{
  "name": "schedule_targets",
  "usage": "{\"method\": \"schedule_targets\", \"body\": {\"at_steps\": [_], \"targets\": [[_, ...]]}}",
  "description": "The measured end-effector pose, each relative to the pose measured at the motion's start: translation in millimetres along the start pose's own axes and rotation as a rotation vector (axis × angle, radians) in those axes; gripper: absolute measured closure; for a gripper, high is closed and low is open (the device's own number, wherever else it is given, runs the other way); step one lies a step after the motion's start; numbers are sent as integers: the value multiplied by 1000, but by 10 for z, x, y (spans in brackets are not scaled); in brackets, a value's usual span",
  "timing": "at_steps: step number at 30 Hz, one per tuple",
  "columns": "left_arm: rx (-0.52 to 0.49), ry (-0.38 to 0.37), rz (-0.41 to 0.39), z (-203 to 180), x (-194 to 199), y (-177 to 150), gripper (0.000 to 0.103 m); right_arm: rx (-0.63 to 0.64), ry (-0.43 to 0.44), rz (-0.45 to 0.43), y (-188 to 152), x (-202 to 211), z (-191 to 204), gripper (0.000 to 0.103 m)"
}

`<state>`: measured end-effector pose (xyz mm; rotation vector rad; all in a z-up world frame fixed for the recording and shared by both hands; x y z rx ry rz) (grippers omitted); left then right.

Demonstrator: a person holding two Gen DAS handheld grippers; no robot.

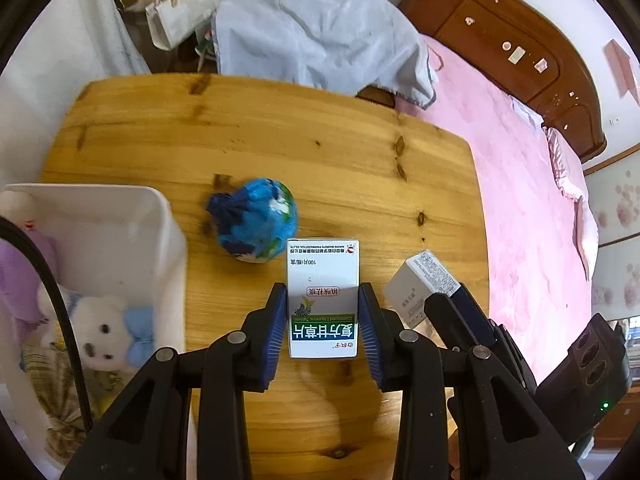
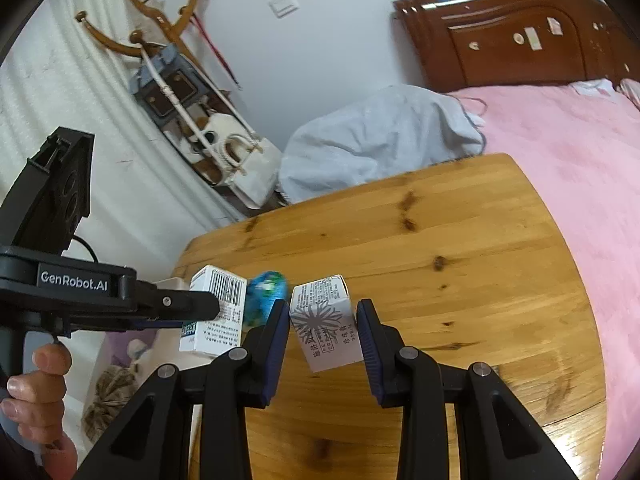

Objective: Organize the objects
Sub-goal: 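Carry both white boxes over the tray with both tools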

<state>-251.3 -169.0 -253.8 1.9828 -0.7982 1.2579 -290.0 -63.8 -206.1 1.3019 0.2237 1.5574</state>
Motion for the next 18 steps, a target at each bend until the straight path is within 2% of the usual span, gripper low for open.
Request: {"method": "schedule_targets", "body": {"at_steps": [18], "targets": [[-24, 20, -137, 573, 771, -32, 65, 131, 92, -42, 17, 200, 1100, 68]]}}
Point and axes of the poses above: each gripper's, at about its wrist camera, not at the fingertips, and x roughly against the way its jaws point, z to its left, y to its top, the point moved 5 cm from there along -x, roughly the way its jaws point, and after that the axes turned 7 degrees about x, right-handed, at the moved point
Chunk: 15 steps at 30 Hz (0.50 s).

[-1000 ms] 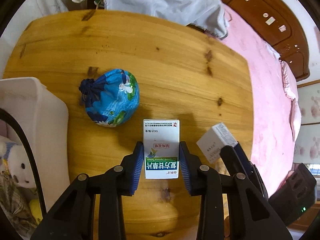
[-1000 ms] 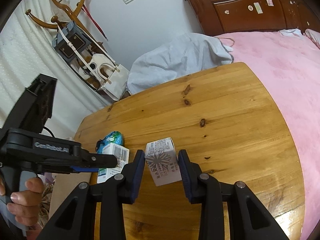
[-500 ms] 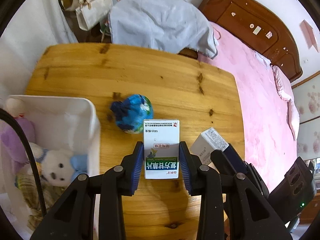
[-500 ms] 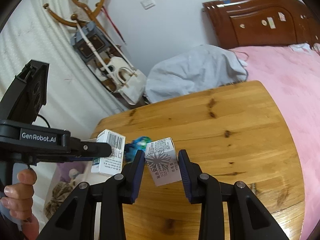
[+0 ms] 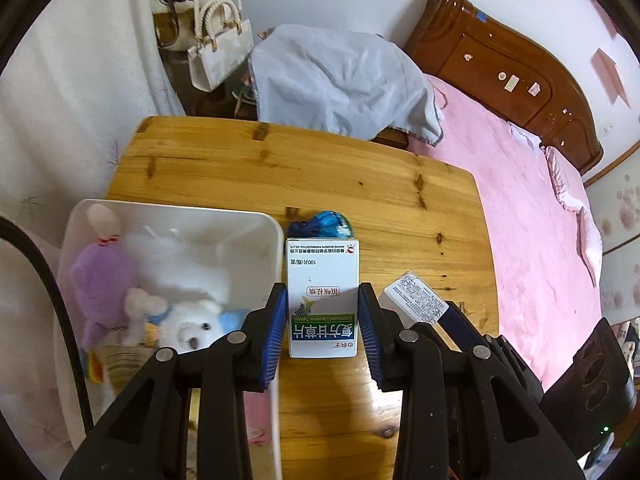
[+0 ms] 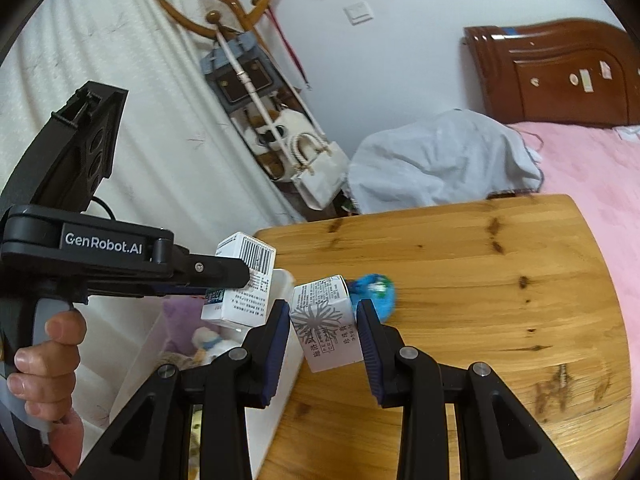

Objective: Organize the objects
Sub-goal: 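Carry both white boxes over the tray with both tools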

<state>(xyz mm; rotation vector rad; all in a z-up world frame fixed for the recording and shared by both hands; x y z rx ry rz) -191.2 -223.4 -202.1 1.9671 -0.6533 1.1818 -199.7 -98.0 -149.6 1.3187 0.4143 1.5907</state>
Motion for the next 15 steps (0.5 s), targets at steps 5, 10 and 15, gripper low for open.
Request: {"method": "schedule_targets", "body": {"at_steps": [5, 10, 15], "targets": [[4, 3, -20, 211, 165, -19, 65, 23, 15, 1, 3, 20, 250, 68], [23, 4, -31, 461, 288, -39, 65, 33, 36, -9, -3, 46, 492, 68], [23, 0, -27, 667, 344, -81, 65, 64, 36, -1, -33, 33, 738, 68]]}}
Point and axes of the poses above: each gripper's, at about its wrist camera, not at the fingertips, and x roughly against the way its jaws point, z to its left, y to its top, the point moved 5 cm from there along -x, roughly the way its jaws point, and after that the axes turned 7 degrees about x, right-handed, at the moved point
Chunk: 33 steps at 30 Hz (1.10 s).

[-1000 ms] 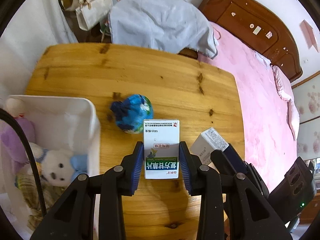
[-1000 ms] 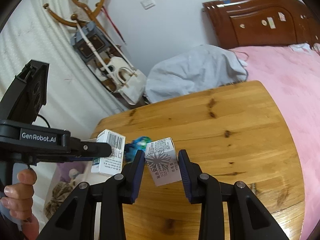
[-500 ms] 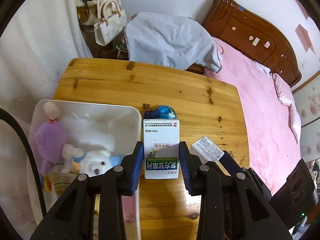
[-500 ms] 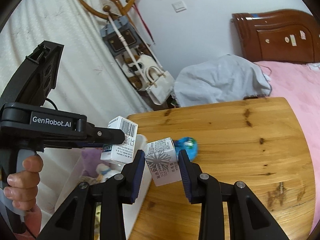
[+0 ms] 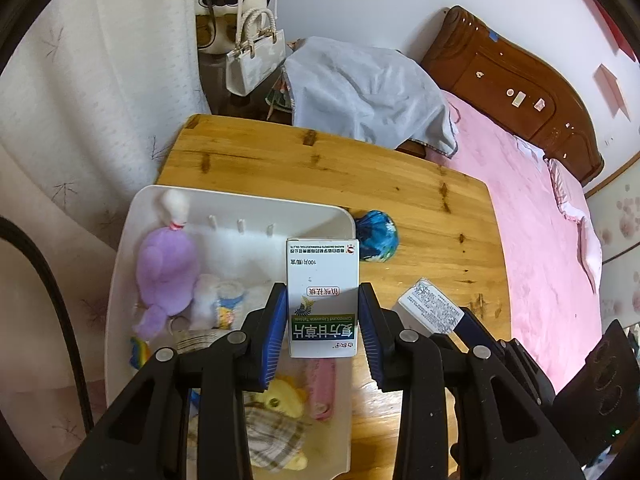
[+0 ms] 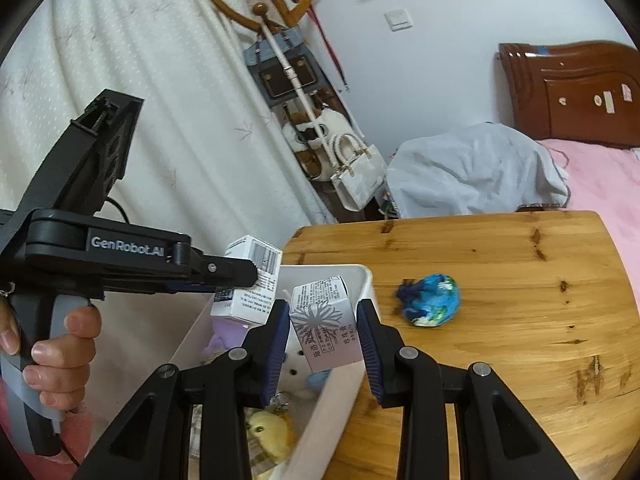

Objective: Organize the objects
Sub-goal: 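Carry both white boxes over the tray with both tools, then open both tools to drop the white boxes into the tray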

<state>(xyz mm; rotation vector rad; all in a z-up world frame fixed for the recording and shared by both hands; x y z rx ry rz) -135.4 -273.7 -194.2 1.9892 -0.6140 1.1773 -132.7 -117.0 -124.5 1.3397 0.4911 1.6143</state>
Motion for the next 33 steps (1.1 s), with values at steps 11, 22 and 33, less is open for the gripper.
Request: {"method": "schedule_targets", "body": {"at_steps": [11, 22, 33], "targets": [[4, -16, 20, 358, -8, -56, 65, 22, -24, 44, -141, -132, 406, 68], [-5, -35, 44, 565, 153, -83, 61, -5, -60, 111, -203, -166, 616, 67], [-68, -20, -43, 577, 597, -146, 47, 64, -129, 174, 59, 23, 570, 42]]}}
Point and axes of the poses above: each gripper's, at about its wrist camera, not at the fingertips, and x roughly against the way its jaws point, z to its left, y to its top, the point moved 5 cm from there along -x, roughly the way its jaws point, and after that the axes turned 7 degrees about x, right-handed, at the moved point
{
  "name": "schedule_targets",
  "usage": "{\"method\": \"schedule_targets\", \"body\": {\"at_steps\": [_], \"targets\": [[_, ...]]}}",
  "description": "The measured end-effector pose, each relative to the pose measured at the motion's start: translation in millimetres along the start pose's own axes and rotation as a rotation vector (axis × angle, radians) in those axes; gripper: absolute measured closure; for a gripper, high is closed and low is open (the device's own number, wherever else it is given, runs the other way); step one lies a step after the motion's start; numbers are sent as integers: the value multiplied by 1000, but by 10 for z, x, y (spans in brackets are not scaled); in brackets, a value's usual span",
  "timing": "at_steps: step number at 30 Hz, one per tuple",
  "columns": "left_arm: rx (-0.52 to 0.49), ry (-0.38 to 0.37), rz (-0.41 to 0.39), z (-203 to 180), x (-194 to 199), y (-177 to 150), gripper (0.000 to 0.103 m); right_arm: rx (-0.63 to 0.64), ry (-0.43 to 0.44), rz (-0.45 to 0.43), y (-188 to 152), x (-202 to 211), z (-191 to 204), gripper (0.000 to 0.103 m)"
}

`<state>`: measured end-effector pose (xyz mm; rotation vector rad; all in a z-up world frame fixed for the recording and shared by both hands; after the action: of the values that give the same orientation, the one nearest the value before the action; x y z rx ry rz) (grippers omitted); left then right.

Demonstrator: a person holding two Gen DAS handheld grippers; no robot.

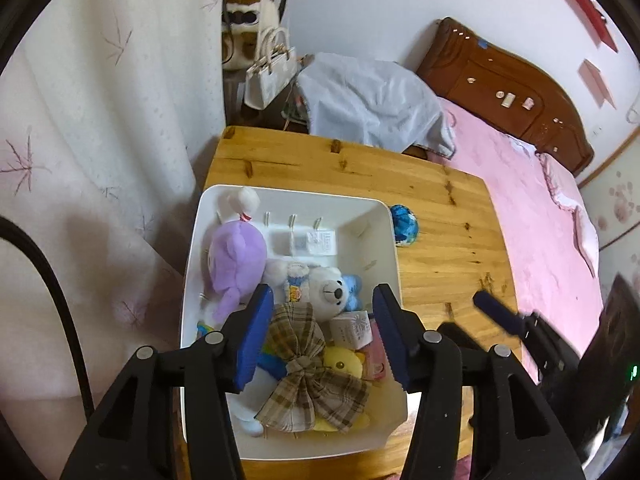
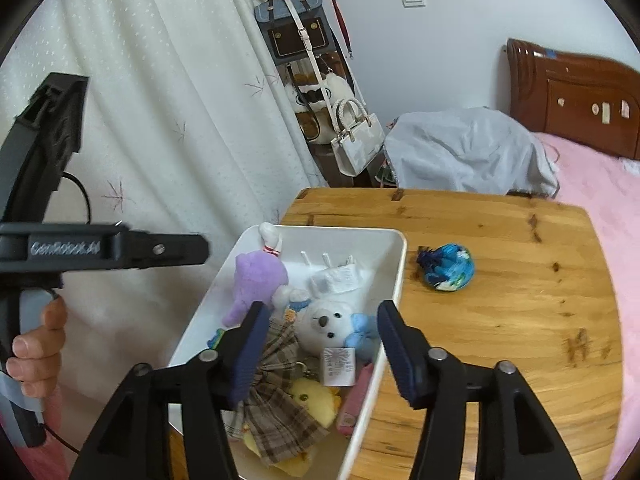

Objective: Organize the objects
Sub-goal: 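Open both tools to drop the white boxes into the tray, then lower the right tool onto the blue drawstring pouch and close on it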

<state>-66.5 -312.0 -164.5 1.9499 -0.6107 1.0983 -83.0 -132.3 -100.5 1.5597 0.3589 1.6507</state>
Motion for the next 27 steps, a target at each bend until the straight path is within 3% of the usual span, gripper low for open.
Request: {"method": "schedule_targets", "body": {"at_steps": [11, 13, 16, 24, 27], "targets": [[-32, 44, -50, -68, 228, -221, 47, 172, -80, 19, 103, 121, -258, 37], [-15, 49, -54, -81, 272, -270, 47, 212, -90, 0, 171, 147, -319, 28], [-6, 60, -63, -112, 321, -357, 42, 255, -87, -32, 254, 178, -390, 28], [-3, 99, -54, -186, 293, -619, 42, 362, -82, -123, 431, 84, -663, 23], [18, 102, -20, -258, 219, -668, 42, 356, -79, -143, 465, -19, -840, 23]]}}
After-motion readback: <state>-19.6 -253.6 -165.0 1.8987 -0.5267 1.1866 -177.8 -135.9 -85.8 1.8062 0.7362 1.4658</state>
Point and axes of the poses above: each gripper's, at about its wrist camera, not at the fingertips, and x roughly against the way its jaws point, z to its left, y to its top, the point moved 5 cm from there along -x, roughly the way its jaws point, and after that the axes turned 7 degrees about x, right-handed, at the moved point
